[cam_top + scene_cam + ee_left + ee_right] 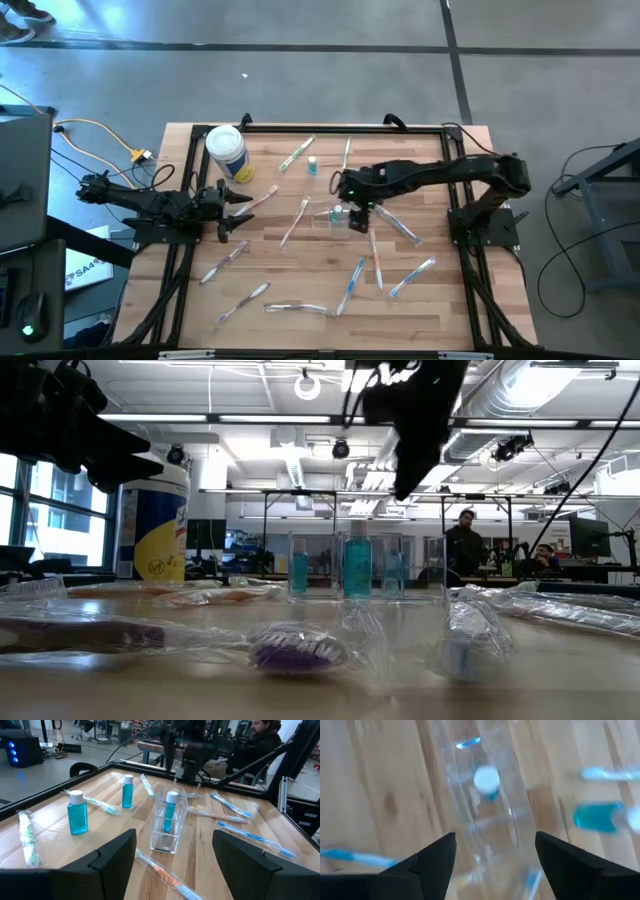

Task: Pick & Place toothbrushing station
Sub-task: Put the top blue toothbrush into the left section of the transparent organizer

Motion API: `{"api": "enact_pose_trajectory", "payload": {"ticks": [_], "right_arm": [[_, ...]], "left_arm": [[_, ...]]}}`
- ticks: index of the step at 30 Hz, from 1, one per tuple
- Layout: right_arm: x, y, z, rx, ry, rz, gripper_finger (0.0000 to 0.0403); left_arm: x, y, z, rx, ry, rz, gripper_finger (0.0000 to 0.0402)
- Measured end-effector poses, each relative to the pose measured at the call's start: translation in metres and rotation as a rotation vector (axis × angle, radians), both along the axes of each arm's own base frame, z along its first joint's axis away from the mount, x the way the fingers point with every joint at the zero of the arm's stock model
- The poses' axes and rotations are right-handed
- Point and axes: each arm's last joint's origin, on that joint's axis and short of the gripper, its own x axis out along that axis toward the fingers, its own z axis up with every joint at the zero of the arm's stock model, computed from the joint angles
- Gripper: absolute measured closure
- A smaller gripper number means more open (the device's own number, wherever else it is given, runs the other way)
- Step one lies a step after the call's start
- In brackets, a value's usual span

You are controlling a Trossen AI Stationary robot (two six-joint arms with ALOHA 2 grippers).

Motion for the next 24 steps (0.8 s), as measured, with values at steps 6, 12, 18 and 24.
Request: {"api": "enact_pose_trajectory", "payload": {"ticks": [6,12,18,24], "right_arm": [[-0.045,0.007,0.038,0.032,0.026,-0.111,0.0137],[-0.074,0.011,0.047,-0.083,0.138,-0.223,0.0137],[-0.099,0.008,0.023,-0.125,0.287,-0.387,0.0137],[-0.103,0.007,-0.017,-0.095,0.302,-0.411,0.0137]], "left_arm": [[0.000,0.000,0.000,-0.001,0.000,0.000,0.0139],[0.000,0.000,0.000,-0.001,0.000,0.000,0.0139],[0.000,-0.001,0.000,-0.004,0.005,-0.045,0.0139],[0.000,-0.001,0.000,-0.003,0.006,-0.052,0.0139]]}}
